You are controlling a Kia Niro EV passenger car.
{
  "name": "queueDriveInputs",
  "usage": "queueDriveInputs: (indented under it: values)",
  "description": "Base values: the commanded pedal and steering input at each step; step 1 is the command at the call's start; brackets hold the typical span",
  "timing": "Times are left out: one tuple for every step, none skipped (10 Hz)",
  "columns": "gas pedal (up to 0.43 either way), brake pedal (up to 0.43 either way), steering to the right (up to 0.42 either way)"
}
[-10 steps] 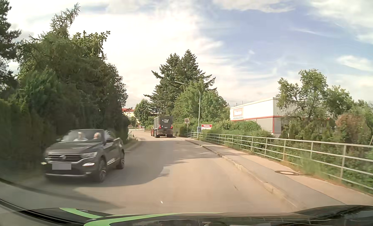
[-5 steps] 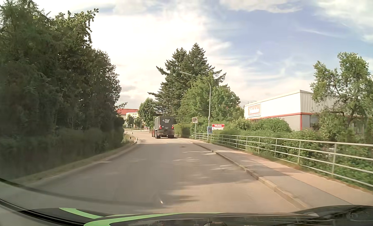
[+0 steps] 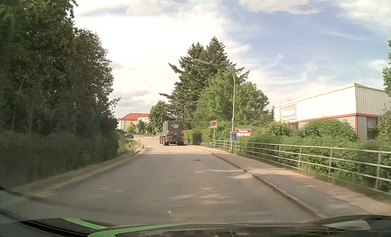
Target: Follow the waypoints while adhering to traffic rules and regulations
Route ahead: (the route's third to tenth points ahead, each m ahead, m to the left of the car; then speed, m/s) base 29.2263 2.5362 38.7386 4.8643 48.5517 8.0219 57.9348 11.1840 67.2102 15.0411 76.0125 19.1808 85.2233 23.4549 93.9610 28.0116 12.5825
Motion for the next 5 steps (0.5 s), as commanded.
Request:
queueDriveInputs:
  values:
    - [0.0, 0.165, -0.025]
    - [0.0, 0.232, -0.024]
    - [0.0, 0.244, -0.024]
    - [0.0, 0.25, -0.023]
    - [0.0, 0.25, -0.023]
